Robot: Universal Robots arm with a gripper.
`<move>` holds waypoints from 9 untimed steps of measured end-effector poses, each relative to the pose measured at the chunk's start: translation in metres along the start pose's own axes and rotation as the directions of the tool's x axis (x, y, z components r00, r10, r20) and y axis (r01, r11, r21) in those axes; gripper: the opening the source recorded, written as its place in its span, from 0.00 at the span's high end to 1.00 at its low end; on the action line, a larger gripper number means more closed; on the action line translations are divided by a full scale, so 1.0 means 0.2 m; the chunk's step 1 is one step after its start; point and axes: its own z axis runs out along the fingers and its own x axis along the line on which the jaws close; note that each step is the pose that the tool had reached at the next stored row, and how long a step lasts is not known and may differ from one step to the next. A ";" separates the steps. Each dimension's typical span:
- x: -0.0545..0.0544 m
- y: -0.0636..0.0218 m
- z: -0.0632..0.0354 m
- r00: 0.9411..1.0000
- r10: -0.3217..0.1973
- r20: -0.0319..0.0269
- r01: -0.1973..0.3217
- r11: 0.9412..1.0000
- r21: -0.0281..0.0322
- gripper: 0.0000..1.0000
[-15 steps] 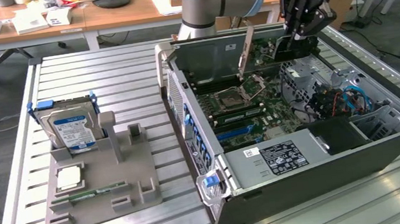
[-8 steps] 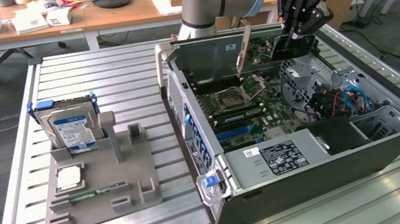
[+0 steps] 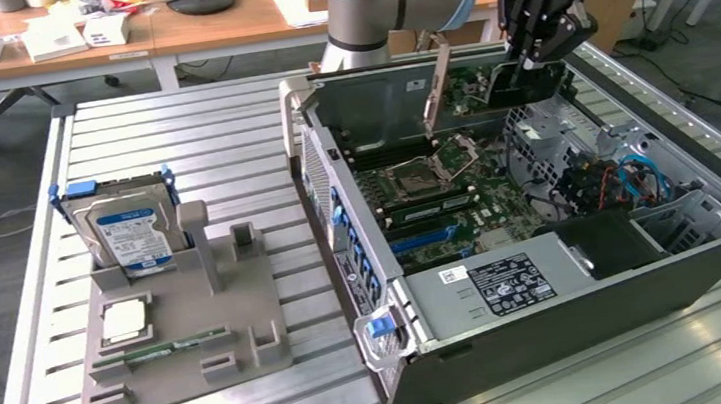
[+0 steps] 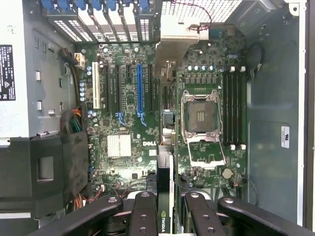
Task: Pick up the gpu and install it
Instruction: 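Insert the gpu into the slot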
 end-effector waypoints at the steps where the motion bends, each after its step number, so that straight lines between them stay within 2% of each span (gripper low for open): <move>1: 0.00 0.002 0.000 1.000 0.000 0.000 0.000 1.000 0.000 0.73; 9: -0.01 0.040 0.002 1.000 0.000 0.000 0.000 1.000 0.000 0.73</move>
